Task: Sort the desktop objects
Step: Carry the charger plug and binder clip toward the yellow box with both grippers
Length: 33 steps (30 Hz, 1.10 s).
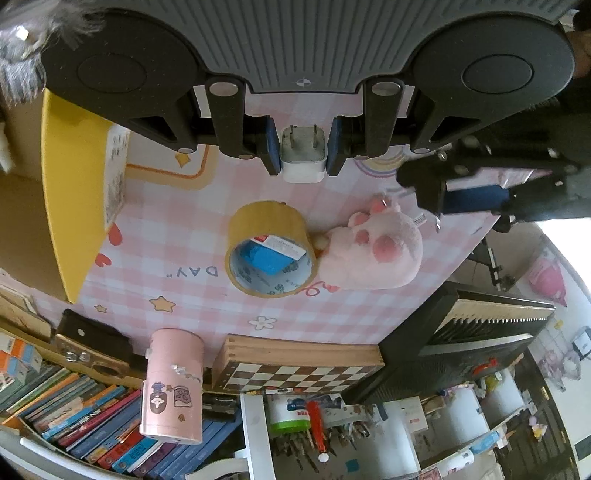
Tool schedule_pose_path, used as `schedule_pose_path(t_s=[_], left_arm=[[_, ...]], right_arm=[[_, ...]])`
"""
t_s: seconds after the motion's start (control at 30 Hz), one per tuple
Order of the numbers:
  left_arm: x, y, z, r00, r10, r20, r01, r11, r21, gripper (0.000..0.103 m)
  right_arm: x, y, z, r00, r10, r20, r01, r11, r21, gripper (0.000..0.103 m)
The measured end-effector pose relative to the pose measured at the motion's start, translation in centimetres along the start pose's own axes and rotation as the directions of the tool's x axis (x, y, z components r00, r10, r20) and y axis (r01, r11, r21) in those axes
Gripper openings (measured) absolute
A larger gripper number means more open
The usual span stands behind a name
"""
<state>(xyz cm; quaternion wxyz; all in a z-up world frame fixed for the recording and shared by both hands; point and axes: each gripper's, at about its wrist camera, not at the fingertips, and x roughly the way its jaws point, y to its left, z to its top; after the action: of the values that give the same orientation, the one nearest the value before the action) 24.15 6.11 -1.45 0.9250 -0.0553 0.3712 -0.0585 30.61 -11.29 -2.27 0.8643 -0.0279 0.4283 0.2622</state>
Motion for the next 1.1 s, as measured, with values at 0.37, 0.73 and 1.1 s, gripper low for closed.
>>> schedule_pose_path(t_s=[0.37,0.73,1.1], left_arm=[[-4.1,1.5,-1.8,0.995,-0.098,0.023,0.100,0.991,-0.094,0.046],[-7.9,1.7,-5.0,0.988,-0.151,0.022,0.152,0.987,-0.050,0.046],[-11.3,1.8,-7.9,0.981,-0.192,0.013,0.193,0.981,-0.012,0.046]], right_arm=[[-3.5,3.0,-3.1,0.999,-0.043,0.026,0.042,0.999,0.026,0.025],[-6.3,6.3,-7.3,0.996,-0.083,0.023,0.081,0.994,0.070,0.025],[-9.0,9.8,-11.2,0.993,-0.110,0.040,0.105,0.989,0.106,0.025]])
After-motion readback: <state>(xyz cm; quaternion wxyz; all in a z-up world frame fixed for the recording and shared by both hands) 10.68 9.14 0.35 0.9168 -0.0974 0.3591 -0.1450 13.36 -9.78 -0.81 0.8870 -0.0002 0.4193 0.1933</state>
